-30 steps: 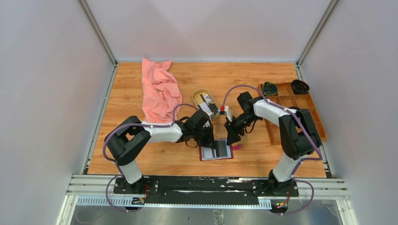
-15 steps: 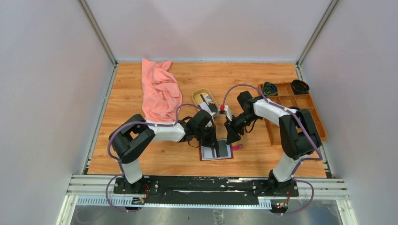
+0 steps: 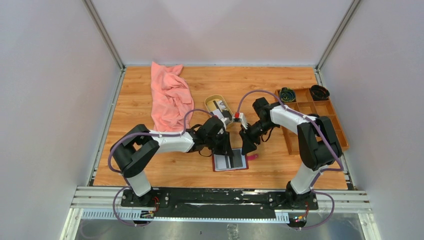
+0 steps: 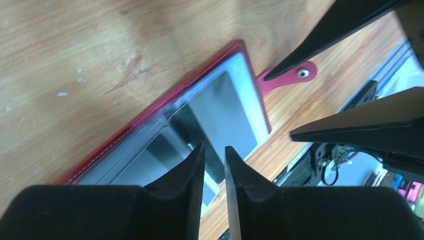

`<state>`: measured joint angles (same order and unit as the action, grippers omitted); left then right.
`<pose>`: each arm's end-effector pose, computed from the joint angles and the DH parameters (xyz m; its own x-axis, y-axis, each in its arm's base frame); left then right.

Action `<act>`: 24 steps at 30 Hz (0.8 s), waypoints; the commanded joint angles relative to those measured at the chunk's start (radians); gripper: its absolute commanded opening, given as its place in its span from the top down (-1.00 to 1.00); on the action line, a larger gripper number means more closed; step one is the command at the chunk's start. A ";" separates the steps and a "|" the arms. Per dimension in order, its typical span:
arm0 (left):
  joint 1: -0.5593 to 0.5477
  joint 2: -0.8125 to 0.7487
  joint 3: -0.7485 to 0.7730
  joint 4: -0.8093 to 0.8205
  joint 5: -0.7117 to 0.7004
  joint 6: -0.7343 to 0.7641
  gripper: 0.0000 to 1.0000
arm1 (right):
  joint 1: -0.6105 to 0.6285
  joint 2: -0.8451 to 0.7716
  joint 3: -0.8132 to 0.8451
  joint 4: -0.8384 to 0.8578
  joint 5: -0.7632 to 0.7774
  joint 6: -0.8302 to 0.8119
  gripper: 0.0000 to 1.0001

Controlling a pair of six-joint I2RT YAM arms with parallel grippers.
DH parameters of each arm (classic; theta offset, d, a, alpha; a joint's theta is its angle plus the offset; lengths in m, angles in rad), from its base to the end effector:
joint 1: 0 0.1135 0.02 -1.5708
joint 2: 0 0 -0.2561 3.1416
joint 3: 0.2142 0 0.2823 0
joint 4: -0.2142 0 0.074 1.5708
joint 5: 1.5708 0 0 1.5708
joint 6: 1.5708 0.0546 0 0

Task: Put the credit cards into the card holder
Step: Insert the credit card into the card holder.

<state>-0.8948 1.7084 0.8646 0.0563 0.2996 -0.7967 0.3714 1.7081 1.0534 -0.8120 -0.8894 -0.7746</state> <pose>0.2204 -0.3005 0.1116 -0.9361 0.0751 -0.3437 0.2951 0.6996 -0.6508 0.2843 0.1563 0.1390 -0.4499 -0.6480 -0.6146 -0.8653 0.1461 0.4794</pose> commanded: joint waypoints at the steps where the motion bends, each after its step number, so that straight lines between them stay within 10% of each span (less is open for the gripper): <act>1: -0.010 -0.006 -0.040 0.000 -0.031 0.001 0.47 | 0.014 -0.010 0.022 -0.035 -0.006 -0.014 0.03; 24: -0.011 0.073 0.017 -0.136 -0.082 -0.009 0.24 | 0.015 -0.008 0.023 -0.035 -0.014 -0.014 0.03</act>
<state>-0.8989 1.7378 0.8730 -0.0071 0.2493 -0.8219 0.3714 1.7081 1.0565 -0.8154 -0.8898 -0.7750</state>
